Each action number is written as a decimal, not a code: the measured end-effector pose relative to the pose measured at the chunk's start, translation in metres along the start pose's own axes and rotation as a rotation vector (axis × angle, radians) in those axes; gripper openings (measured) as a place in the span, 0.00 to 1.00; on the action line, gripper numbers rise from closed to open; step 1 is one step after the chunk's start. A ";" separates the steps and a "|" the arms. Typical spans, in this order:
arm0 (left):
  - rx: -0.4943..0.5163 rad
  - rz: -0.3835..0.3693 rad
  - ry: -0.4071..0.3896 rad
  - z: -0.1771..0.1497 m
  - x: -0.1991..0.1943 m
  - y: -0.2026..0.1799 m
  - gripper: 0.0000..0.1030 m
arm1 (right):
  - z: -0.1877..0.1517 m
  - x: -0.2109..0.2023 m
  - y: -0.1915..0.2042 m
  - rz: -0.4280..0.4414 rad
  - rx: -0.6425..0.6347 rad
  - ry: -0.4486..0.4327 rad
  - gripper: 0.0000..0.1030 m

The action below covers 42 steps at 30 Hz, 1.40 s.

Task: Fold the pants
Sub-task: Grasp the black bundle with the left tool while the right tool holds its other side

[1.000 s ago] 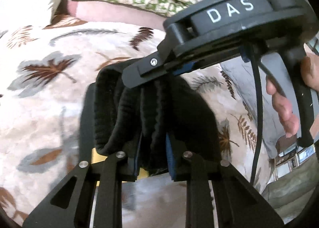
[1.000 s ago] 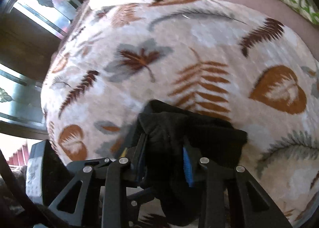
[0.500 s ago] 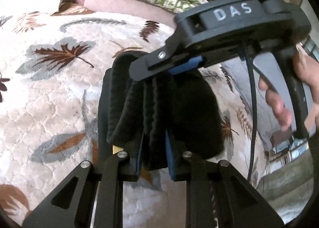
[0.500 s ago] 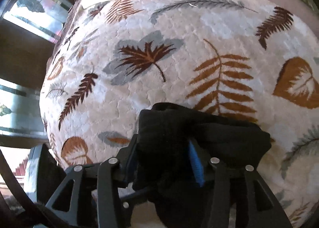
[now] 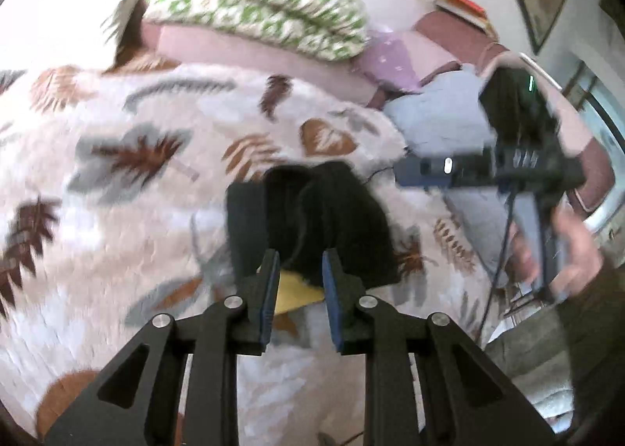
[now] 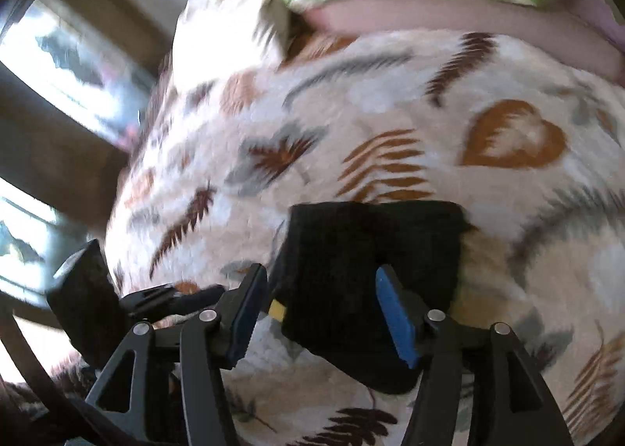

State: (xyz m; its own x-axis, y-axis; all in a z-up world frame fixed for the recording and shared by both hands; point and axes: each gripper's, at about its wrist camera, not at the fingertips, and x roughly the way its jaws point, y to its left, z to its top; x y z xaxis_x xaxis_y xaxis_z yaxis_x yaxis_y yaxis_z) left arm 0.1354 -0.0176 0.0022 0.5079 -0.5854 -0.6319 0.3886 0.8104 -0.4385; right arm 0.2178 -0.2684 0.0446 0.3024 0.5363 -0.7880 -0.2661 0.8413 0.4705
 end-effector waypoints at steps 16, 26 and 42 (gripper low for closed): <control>0.199 0.112 0.226 0.070 0.106 -0.046 0.20 | -0.070 0.055 -0.057 0.041 0.152 -0.055 0.51; 0.246 0.161 0.231 0.030 0.106 0.002 0.24 | -0.084 0.075 -0.029 0.071 0.059 -0.059 0.33; 0.232 0.108 0.118 0.025 0.050 -0.015 0.51 | -0.026 0.030 -0.059 0.006 0.197 -0.216 0.65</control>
State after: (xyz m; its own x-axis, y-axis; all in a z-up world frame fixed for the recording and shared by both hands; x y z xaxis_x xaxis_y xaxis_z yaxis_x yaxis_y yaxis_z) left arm 0.1743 -0.0591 -0.0069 0.4681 -0.4781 -0.7432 0.5093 0.8332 -0.2152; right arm 0.2191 -0.3043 -0.0169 0.4947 0.5252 -0.6924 -0.0919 0.8238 0.5593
